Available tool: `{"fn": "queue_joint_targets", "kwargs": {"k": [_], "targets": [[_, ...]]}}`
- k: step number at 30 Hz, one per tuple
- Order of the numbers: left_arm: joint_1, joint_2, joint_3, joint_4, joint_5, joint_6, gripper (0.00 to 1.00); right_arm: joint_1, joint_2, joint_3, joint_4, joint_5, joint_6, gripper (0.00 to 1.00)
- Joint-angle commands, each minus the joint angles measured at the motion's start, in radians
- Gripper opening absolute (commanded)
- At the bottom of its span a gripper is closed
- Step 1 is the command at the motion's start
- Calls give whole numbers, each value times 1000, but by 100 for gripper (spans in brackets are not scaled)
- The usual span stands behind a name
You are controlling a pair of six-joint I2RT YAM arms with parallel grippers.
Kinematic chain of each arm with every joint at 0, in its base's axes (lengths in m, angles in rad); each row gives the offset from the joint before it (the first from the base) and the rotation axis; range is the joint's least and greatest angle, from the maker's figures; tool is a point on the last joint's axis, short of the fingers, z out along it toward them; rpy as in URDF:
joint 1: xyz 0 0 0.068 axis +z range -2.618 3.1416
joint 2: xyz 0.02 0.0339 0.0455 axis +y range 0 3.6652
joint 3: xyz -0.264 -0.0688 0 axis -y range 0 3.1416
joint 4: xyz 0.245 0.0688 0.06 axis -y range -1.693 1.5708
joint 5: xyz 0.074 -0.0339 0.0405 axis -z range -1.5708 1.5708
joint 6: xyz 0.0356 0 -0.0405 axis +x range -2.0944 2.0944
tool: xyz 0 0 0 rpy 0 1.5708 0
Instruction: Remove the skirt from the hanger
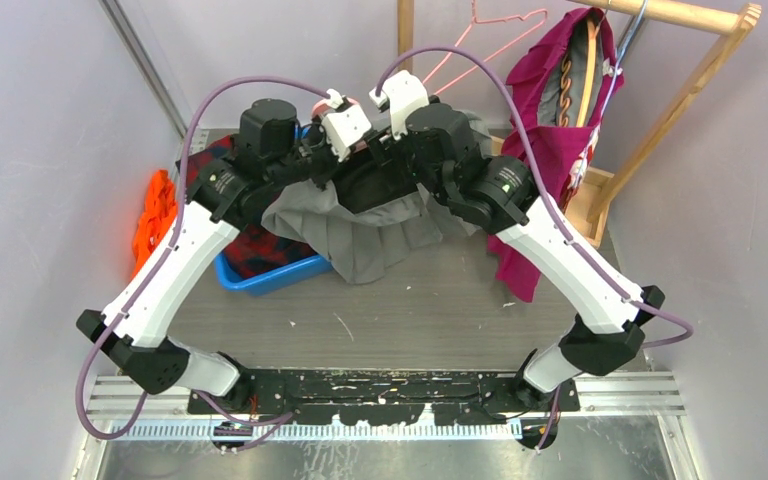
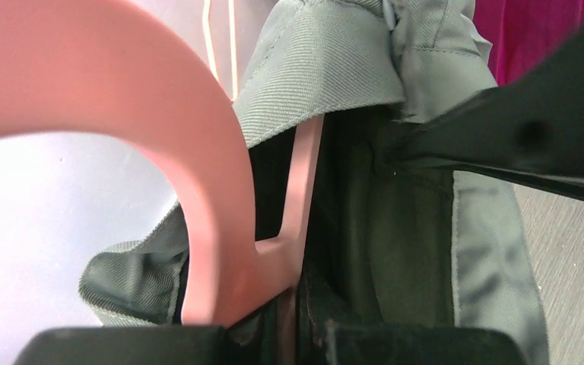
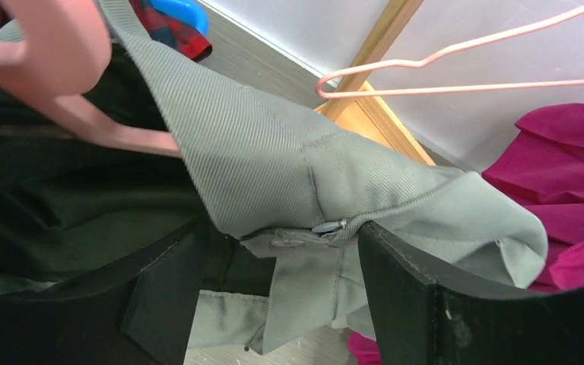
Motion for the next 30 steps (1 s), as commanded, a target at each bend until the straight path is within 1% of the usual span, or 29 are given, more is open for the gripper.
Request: {"fn": "queue_joint_targets", "kwargs": {"k": [1,4,5,7,8,9,10,16,19,24,26,27,30], "targets": [[-14,-53,6,79,24,32,0,-4,8,30,36,4,57,75],[-14,-71,2,75,26,30,0,-4,16,34,30,23,42,65],[-14,-80,-7,71,22,33,0,-4,20,38,25,32,36,60],[-14,-94,-20,65,12,40,0,-4,29,54,21,77,31,46],[-14,-99,-27,62,8,45,0,-4,34,67,17,108,27,29],[-14,-104,-36,59,2,50,0,-4,39,86,15,147,27,9],[-13,-108,-47,58,-3,52,0,-4,42,98,18,180,30,2],[-14,-123,-118,55,-17,55,0,-4,-8,70,100,226,12,1],[-14,-124,-149,47,-16,57,0,-5,-15,93,135,242,-7,1],[-14,-136,-214,40,-22,60,0,-5,-1,138,192,289,-109,1],[-14,-140,-236,26,-31,62,0,-5,-4,129,218,301,-145,1],[-13,-168,-245,20,-37,62,0,-5,-5,121,229,308,-160,1],[-13,-203,-246,-13,-59,68,0,-8,-6,93,244,313,-171,1]]}}
